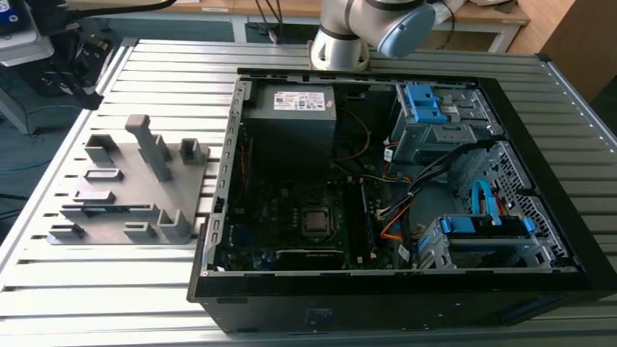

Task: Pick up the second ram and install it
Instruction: 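Reach for the second ram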

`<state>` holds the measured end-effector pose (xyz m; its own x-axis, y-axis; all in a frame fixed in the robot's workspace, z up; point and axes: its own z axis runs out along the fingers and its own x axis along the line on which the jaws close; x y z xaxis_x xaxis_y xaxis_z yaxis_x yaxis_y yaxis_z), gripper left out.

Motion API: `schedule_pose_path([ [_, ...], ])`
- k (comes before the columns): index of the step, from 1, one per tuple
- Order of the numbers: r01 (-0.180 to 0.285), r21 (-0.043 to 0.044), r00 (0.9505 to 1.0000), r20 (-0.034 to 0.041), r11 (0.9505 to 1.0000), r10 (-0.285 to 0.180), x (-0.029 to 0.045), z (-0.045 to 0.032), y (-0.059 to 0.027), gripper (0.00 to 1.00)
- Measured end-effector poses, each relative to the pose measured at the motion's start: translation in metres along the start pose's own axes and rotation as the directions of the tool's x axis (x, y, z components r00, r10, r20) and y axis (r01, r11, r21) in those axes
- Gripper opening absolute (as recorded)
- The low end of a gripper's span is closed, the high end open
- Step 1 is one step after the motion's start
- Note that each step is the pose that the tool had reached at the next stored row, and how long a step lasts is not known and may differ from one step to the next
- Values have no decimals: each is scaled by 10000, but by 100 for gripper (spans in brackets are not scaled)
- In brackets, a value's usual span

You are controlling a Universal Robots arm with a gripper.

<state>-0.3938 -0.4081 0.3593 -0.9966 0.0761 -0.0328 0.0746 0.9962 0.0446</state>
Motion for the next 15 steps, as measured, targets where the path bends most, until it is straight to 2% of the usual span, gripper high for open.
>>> schedule_pose_path([
  [10, -1, 1, 10000, -1, 10000, 1, 218, 45, -18, 10],
  [15, -1, 1, 10000, -1, 10000, 1, 294, 124, -28, 10],
])
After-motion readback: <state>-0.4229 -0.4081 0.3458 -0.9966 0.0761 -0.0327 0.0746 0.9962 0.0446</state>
